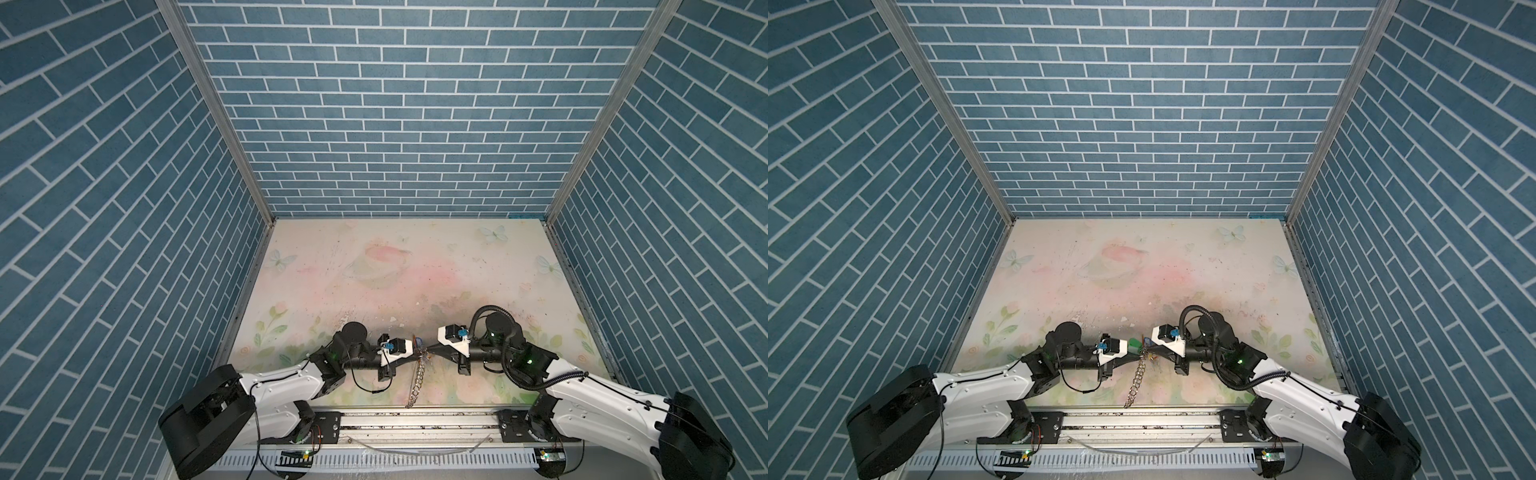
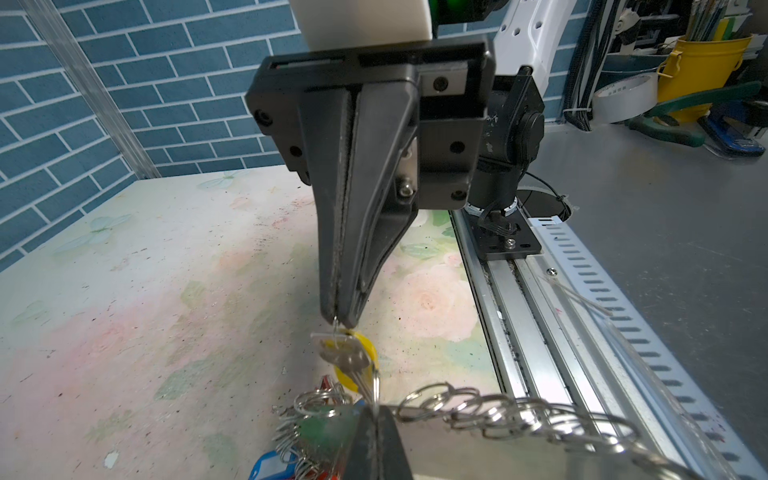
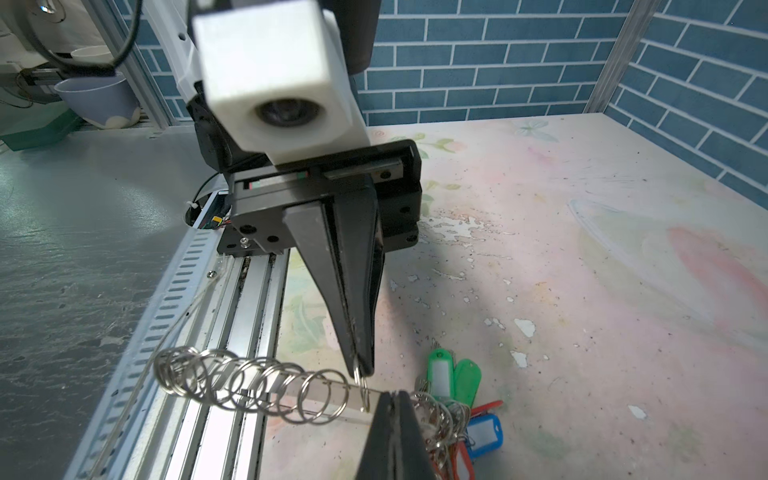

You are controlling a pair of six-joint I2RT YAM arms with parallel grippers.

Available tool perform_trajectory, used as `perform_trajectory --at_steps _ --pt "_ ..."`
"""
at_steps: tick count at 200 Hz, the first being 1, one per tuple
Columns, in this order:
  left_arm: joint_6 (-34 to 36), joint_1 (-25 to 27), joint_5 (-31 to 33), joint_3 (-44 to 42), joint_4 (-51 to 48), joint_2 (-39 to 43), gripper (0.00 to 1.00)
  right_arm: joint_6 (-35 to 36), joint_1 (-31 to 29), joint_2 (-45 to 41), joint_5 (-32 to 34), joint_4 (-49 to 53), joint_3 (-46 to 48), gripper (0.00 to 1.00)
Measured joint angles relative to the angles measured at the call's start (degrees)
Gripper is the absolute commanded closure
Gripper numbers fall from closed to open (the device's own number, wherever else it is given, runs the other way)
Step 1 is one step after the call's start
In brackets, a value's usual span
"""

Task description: Put the keys on the keyring

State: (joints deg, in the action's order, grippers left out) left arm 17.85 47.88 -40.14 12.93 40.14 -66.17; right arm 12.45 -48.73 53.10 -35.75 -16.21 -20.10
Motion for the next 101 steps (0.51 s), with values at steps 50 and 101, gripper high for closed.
perform_trajectory --at_steps 50,101 --pt "0.7 0.0 0.2 0.0 0.0 0.0 1.0 -0.2 0.0 -0.4 -0.7 0.8 0.0 1.0" --pt "0.8 0.0 -0.1 0.3 -0.1 -0.5 1.0 -0.6 -0.1 -0.2 -2.9 0.8 0.0 1.0"
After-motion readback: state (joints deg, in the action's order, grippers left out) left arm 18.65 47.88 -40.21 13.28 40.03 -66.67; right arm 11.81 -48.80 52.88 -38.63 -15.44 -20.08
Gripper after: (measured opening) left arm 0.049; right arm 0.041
